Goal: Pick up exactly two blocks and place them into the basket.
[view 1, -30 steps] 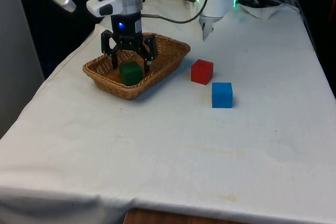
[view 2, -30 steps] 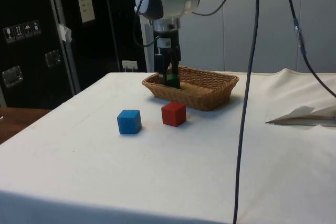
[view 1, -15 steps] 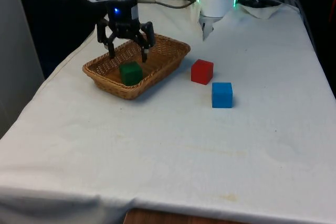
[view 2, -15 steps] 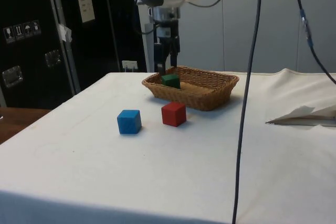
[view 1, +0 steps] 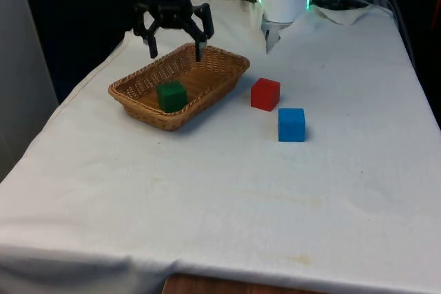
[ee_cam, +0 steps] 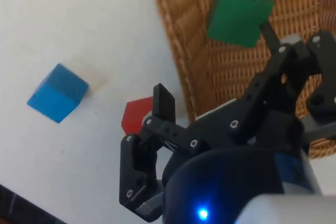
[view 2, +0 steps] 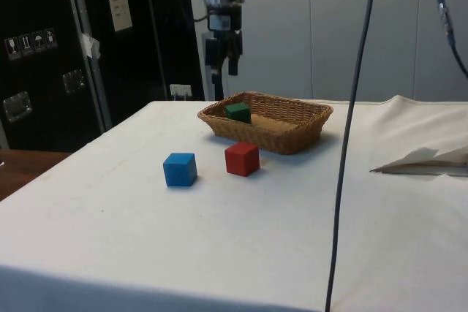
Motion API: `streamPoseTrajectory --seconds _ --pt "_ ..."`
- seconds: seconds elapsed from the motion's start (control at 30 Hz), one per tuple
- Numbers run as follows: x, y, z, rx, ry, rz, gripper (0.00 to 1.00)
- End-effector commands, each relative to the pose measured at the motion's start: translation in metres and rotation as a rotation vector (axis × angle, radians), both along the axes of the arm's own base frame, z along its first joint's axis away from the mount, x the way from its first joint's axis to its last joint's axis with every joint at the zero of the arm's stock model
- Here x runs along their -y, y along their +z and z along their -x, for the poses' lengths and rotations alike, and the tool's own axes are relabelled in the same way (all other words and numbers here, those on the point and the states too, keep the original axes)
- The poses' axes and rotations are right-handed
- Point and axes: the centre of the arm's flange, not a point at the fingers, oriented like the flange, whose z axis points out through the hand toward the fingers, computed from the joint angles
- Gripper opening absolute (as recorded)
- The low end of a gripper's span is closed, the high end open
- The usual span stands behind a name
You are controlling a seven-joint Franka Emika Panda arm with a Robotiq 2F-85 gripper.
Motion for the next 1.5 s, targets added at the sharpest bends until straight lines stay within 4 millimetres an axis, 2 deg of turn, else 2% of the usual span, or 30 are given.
streamPoseTrajectory --seconds 0.0,0.17,0.2,0.43,0.5,0.57,0.73,0.77,0.93,1.0,1.27,1.3,1.47 --pt "-0.003 0.004 -0.001 -0.005 0.002 0.006 1.00" --pt "-0.023 0.018 -0.006 0.003 0.017 0.002 1.00" --pt "-0.022 0.017 -0.006 0.008 0.020 -0.007 1.00" --pt "-0.049 0.027 -0.010 0.011 0.037 -0.001 1.00" --pt "-0.049 0.026 -0.012 0.014 0.041 -0.010 1.00" --pt "-0.063 0.026 -0.012 0.011 0.045 -0.002 1.00" --pt "-0.079 0.025 -0.015 0.008 0.051 0.000 1.00" --pt "-0.076 0.025 -0.016 0.006 0.054 -0.012 1.00" --pt "-0.100 0.020 -0.017 0.000 0.060 0.011 1.00" --pt "-0.101 0.019 -0.018 -0.007 0.064 -0.002 1.00" --pt "-0.132 0.013 -0.020 -0.014 0.071 0.028 1.00" --pt "-0.131 0.014 -0.021 -0.018 0.075 0.016 1.00" --pt "-0.155 0.010 -0.023 -0.022 0.078 0.033 1.00"
